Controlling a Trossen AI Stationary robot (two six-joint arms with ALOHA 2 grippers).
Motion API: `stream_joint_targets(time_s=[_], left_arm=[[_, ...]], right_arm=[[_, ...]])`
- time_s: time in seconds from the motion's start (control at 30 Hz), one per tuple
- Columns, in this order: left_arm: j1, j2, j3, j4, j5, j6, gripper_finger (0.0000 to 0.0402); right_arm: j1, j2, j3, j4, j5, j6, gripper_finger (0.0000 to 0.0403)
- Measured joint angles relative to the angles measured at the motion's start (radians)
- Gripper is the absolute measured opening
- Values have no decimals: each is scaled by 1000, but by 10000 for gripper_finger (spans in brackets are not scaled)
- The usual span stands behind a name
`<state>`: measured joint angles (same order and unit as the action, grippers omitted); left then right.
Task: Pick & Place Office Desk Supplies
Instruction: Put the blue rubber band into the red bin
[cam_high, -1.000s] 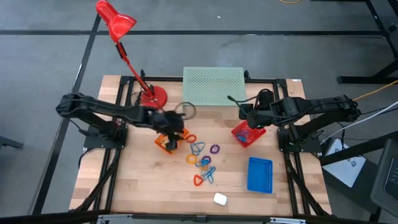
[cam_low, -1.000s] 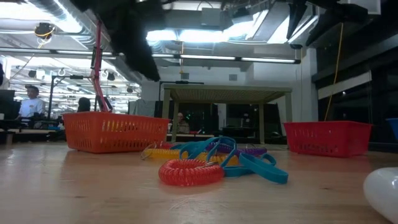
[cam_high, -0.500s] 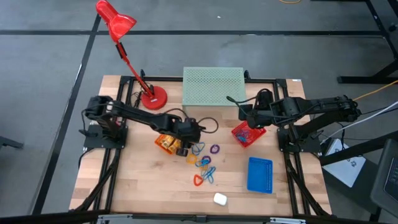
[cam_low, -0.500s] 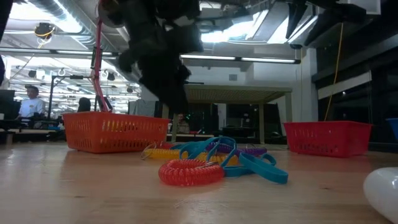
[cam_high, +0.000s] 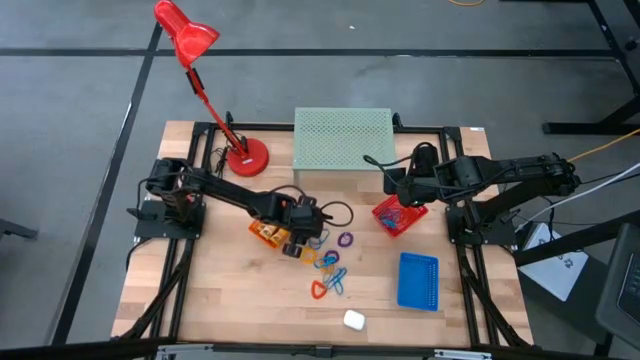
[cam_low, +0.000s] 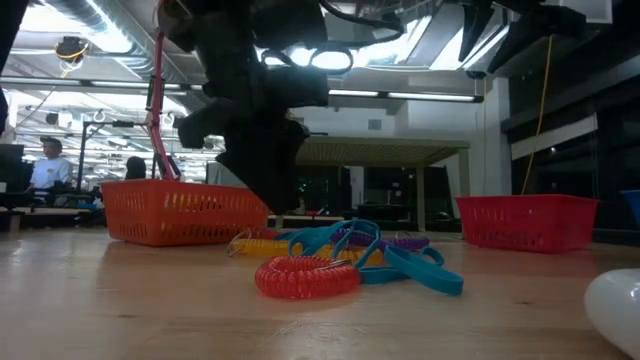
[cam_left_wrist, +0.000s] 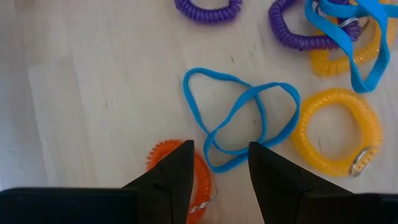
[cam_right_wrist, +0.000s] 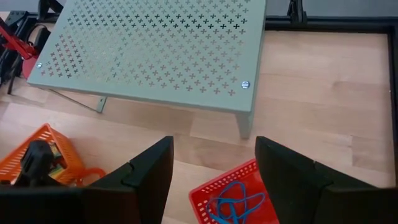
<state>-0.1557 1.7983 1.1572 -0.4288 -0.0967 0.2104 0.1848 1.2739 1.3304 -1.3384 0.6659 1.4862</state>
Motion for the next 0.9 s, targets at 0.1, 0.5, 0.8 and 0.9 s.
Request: stream_joint_targets(time_s=[0.1, 0.5, 0.8, 0.9], left_arm=[[3, 16, 0, 2, 0, 4, 148], [11, 58, 0, 20, -3, 23, 136], [23, 58, 0, 18, 9, 31, 43], [23, 58, 0, 18, 10, 54, 27]], right_arm=[[0, 0, 0, 4, 0, -3, 229], [0, 0, 0, 7, 0, -3, 229], [0, 0, 0, 8, 0, -3, 229], [0, 0, 0, 8, 0, -3, 229]])
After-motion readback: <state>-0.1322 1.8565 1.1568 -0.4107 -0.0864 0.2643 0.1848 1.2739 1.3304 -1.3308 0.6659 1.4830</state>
